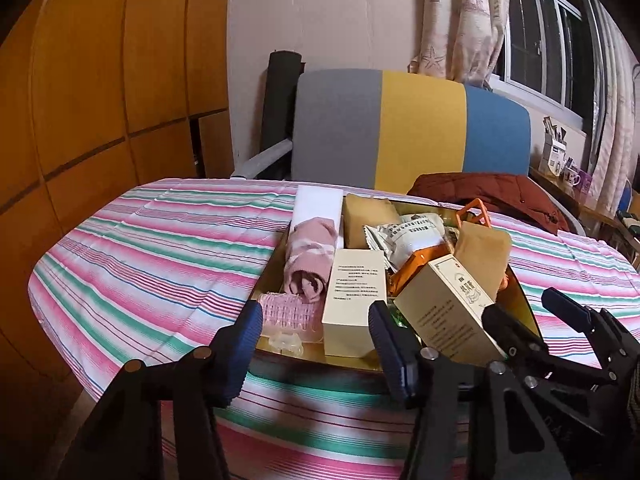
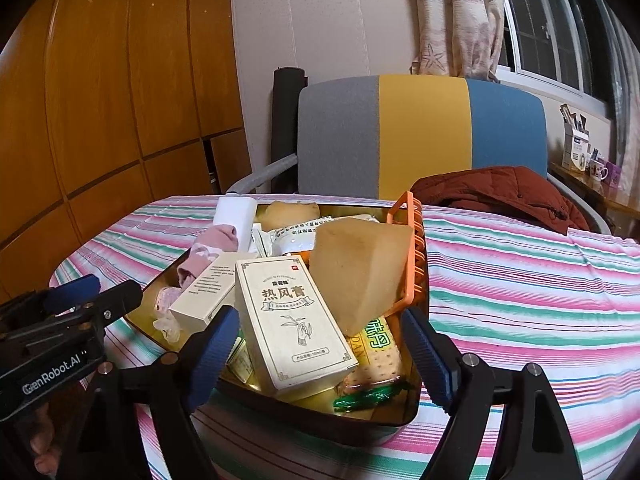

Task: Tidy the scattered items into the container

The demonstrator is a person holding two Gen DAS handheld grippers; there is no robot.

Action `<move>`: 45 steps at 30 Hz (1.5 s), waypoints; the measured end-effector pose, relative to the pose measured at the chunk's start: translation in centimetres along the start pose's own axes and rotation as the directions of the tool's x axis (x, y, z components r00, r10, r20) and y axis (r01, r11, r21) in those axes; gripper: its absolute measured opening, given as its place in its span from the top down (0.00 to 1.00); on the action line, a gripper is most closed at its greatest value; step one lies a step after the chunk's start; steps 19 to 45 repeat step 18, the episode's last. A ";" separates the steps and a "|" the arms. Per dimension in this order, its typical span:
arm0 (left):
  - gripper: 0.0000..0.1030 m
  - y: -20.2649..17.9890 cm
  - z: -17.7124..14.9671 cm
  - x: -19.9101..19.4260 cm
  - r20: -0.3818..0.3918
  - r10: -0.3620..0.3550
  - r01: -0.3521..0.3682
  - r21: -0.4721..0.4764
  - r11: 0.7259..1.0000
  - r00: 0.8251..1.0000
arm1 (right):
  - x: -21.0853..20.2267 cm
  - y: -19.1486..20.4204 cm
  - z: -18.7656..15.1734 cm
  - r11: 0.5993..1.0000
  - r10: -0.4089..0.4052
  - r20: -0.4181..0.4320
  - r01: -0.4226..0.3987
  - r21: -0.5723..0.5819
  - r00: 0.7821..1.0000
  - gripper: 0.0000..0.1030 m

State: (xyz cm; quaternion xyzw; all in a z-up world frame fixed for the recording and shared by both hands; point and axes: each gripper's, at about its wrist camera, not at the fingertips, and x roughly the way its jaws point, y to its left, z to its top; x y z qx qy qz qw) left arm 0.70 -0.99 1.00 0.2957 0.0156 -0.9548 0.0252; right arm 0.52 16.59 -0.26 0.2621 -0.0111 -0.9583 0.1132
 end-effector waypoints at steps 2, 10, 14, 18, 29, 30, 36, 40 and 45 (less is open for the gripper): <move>0.45 0.0 0.1 0.0 0.000 -0.005 0.005 0.001 1.000 1.000 | 0.0 0.1 0.0 1.000 -0.001 -0.001 0.001 -0.002 1.000 0.19; 0.51 -0.1 0.0 0.1 -0.005 -0.024 0.024 -0.002 1.000 1.000 | -0.1 0.2 0.0 1.000 -0.012 0.006 0.012 -0.003 1.000 0.18; 0.52 0.1 0.0 0.2 -0.007 -0.043 0.042 -0.007 0.999 0.999 | -0.2 0.2 0.0 1.000 -0.014 0.010 0.014 -0.006 1.000 0.18; 0.52 0.3 0.0 0.6 -0.038 -0.056 0.055 -0.022 0.998 0.998 | -0.4 0.2 0.1 1.000 -0.018 0.015 0.019 -0.011 1.000 0.17; 0.52 0.3 0.0 0.6 -0.038 -0.056 0.055 -0.022 0.998 0.998 | -0.4 0.2 0.1 1.000 -0.018 0.015 0.019 -0.011 1.000 0.17; 0.52 0.3 0.0 0.6 -0.038 -0.056 0.055 -0.022 0.998 0.998 | -0.4 0.2 0.1 1.000 -0.018 0.015 0.019 -0.011 1.000 0.17; 0.52 0.3 0.0 0.6 -0.038 -0.056 0.055 -0.022 0.998 0.998 | -0.4 0.2 0.1 1.000 -0.018 0.015 0.019 -0.011 1.000 0.17; 0.52 0.3 0.0 0.6 -0.038 -0.056 0.055 -0.022 0.998 0.998 | -0.4 0.2 0.1 1.000 -0.018 0.015 0.019 -0.011 1.000 0.17; 0.52 0.3 0.0 0.6 -0.038 -0.056 0.055 -0.022 0.998 0.998 | -0.4 0.2 0.1 1.000 -0.018 0.015 0.019 -0.011 1.000 0.17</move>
